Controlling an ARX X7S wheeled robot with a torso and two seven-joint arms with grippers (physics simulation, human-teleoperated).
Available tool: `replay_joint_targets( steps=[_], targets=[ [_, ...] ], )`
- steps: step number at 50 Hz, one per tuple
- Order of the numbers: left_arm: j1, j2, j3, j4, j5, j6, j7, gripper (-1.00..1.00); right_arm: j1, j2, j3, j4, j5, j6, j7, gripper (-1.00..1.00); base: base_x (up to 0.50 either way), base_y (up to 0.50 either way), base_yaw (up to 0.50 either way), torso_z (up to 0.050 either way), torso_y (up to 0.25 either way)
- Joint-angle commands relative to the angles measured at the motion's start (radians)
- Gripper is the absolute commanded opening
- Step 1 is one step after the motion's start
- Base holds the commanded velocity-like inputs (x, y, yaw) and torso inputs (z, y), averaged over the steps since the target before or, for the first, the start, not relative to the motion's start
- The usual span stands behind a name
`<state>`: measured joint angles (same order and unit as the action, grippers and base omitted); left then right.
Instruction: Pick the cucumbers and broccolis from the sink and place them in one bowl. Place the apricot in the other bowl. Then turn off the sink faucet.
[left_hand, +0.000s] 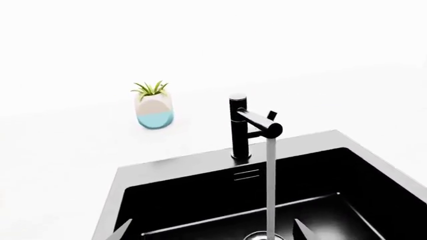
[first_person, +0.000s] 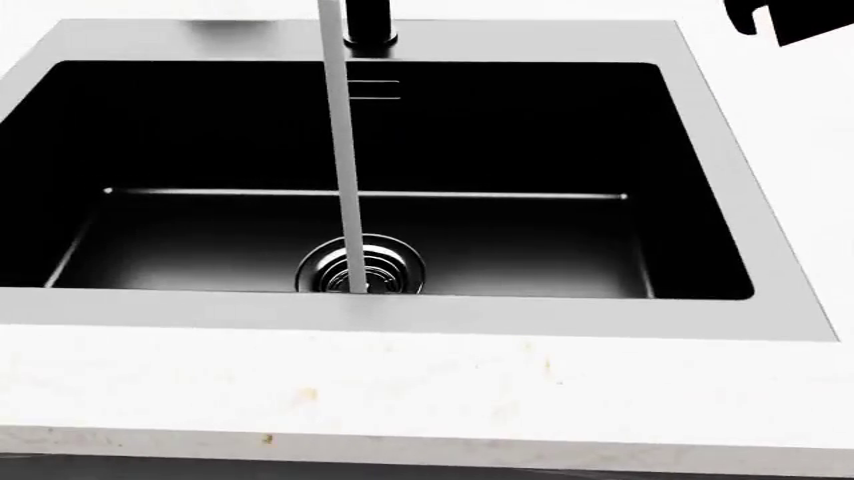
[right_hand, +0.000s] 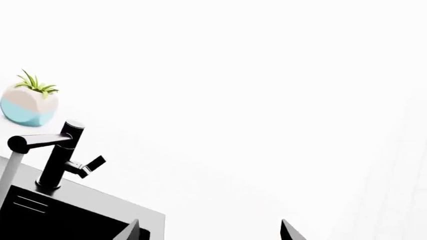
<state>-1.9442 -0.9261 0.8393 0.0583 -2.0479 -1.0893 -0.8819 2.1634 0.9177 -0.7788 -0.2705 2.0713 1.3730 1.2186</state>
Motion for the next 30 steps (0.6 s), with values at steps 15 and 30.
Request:
replay_joint_targets(
  steps=[15,30],
  targets=[
    [-0.007,0.067,0.006,-0.041,0.042,-0.009,0.037,1.0,-0.122,-0.046,0.032,0.008,-0.149,-0.044,-0.109,1.0,0.0,0.0,0.0,-0.012,0.167],
    [0.006,0.066,0.005,-0.041,0.058,-0.004,0.058,1.0,-0.14,-0.086,0.011,0.06,-0.266,-0.044,-0.193,1.0,0.21,0.0,0.0,0.0,0.0]
  ],
)
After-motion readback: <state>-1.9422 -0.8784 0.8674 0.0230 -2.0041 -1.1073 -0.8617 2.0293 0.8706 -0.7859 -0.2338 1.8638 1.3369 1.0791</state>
